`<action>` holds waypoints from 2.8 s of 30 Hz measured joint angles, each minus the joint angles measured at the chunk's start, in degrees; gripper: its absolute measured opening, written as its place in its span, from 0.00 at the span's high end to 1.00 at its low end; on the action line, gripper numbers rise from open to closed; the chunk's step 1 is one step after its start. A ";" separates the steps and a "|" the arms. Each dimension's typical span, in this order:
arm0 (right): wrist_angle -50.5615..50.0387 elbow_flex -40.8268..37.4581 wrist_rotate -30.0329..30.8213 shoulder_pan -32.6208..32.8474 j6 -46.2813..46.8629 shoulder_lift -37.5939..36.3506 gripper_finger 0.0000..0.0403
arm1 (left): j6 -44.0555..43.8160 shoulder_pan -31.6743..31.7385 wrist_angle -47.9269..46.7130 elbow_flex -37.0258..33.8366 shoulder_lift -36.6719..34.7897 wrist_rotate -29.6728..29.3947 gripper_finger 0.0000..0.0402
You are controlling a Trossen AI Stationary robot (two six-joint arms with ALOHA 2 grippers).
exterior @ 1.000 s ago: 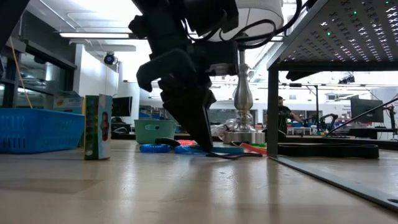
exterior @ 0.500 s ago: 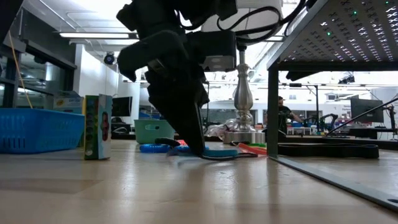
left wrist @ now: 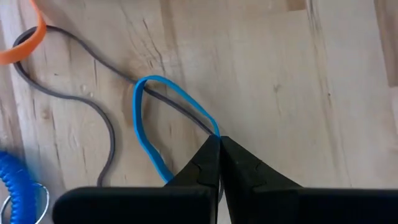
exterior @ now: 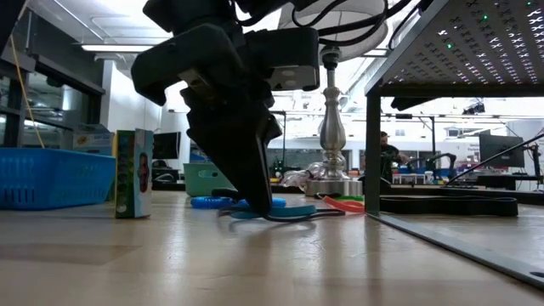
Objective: Pick & Place Office Desk Supplies
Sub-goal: Put the blue rubber bands into the top blue bin
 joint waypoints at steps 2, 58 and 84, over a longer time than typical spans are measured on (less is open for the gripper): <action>0.00 0.00 0.00 0.01 -0.01 0.00 0.74 | 0.09 0.06 0.00 0.00 0.00 -0.01 1.00; 0.00 0.02 0.01 0.00 0.00 0.00 0.74 | -1.87 -1.21 0.70 0.09 0.00 -2.91 0.83; 0.00 0.02 0.02 0.01 -0.01 -0.02 0.74 | -3.43 -2.08 0.98 0.13 1.31 -4.86 0.83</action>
